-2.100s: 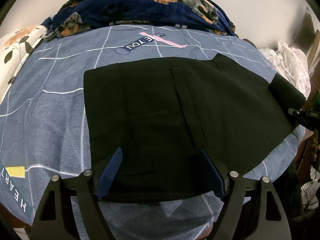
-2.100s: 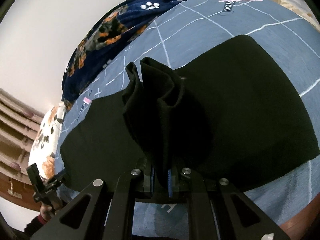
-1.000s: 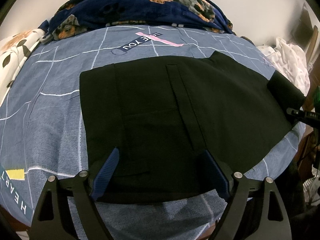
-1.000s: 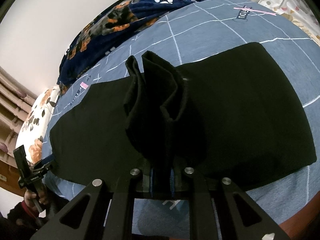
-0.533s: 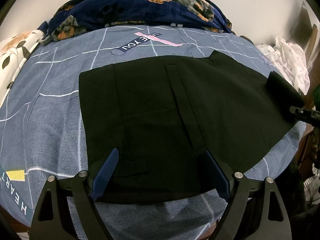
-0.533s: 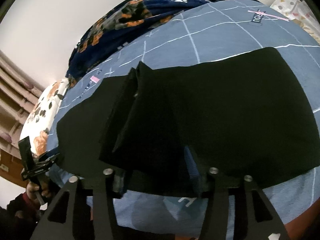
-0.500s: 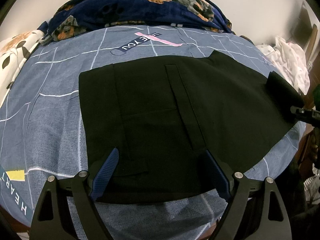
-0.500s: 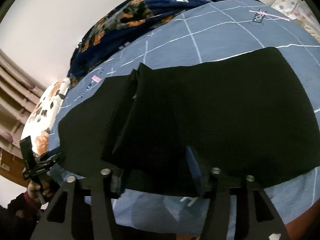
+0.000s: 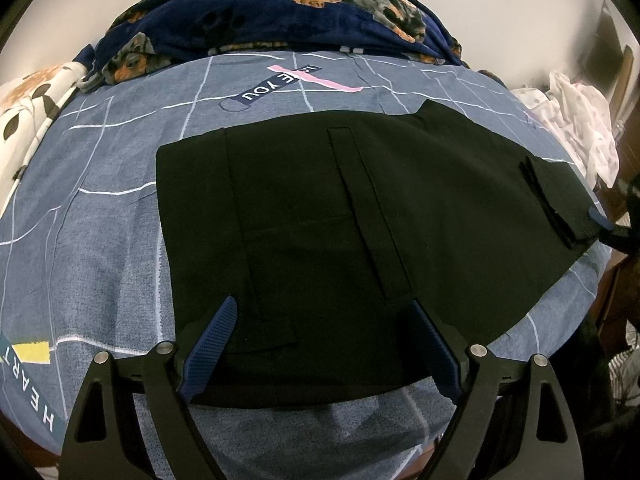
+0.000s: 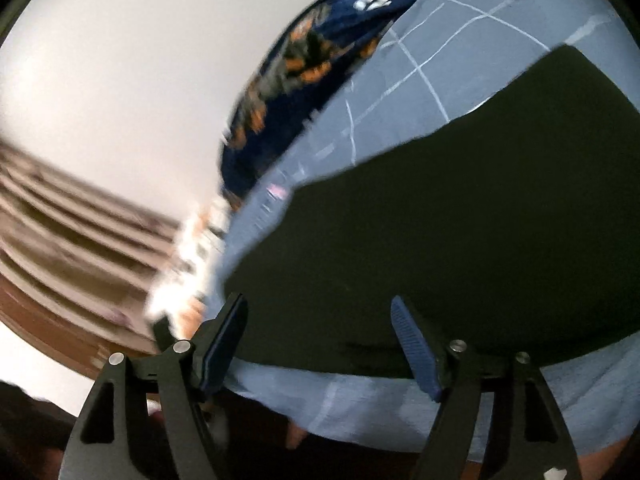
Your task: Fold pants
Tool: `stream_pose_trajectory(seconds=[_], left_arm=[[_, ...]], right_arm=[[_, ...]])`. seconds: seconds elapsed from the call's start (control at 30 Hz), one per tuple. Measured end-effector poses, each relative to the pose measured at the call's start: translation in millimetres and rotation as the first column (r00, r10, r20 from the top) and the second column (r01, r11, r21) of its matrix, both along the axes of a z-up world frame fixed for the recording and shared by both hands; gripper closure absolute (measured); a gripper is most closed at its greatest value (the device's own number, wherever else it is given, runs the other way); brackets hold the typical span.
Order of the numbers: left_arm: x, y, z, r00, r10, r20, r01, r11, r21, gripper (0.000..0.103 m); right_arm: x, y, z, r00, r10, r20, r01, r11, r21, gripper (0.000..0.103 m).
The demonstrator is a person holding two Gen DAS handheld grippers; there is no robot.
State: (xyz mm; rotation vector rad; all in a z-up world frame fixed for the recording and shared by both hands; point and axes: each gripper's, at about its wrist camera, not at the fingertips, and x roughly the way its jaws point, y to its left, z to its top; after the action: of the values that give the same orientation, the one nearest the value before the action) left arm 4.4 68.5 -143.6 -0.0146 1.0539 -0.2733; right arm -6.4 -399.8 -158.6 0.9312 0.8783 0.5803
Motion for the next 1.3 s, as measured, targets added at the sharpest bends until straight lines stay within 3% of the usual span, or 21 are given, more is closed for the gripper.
stream_pose_trajectory(seconds=[0.07,0.17,0.43,0.57,0.67,0.9,0.97,1.13,1.3], left_arm=[[0,0,0,1.000,0.001,0.000,-0.001,1.000,0.001,0.016],[0,-1,0,1.000,-0.001,0.001,0.001,1.000,0.003,0.016],[-1,-2,1,1.000,-0.007,0.003,0.007,1.000,0.008,0.015],[-1,-2,0,1.000,-0.006,0.002,0.006,1.000,0.008,0.015],[-1,-2,0,1.000,-0.008,0.001,0.008,1.000,0.005,0.015],[0,-5,-2,1.000,-0.025,0.008,0.025,1.000,0.015,0.010],[-1,-4,-2,1.000,-0.029,0.009,0.029,0.999,0.012,0.010],[1,0,-2,1.000,-0.023,0.007,0.023,1.000,-0.008,0.010],[1,1,-2,1.000,-0.024,0.007,0.024,1.000,-0.011,0.010]], right_arm=[[-1,-12,-3,0.999,-0.047,-0.011,0.048,0.997,0.056,0.030],[0,-13,-3,0.998,-0.063,-0.017,0.064,0.996,0.056,0.030],[9,16,-14,0.999,0.019,-0.050,-0.018,1.000,0.021,0.031],[7,19,-26,0.994,0.042,-0.100,-0.027,0.989,0.147,0.031],[-5,17,-33,0.984,0.039,-0.176,0.016,0.954,0.299,0.031],[-18,17,-41,0.960,-0.018,-0.278,0.075,0.978,0.196,0.031],[-17,17,-48,0.954,-0.031,-0.298,0.097,0.973,0.208,0.031],[-15,18,-47,0.949,-0.084,-0.304,0.142,0.974,0.174,0.031],[-24,21,-51,0.910,-0.220,-0.352,0.291,0.942,0.165,0.033]])
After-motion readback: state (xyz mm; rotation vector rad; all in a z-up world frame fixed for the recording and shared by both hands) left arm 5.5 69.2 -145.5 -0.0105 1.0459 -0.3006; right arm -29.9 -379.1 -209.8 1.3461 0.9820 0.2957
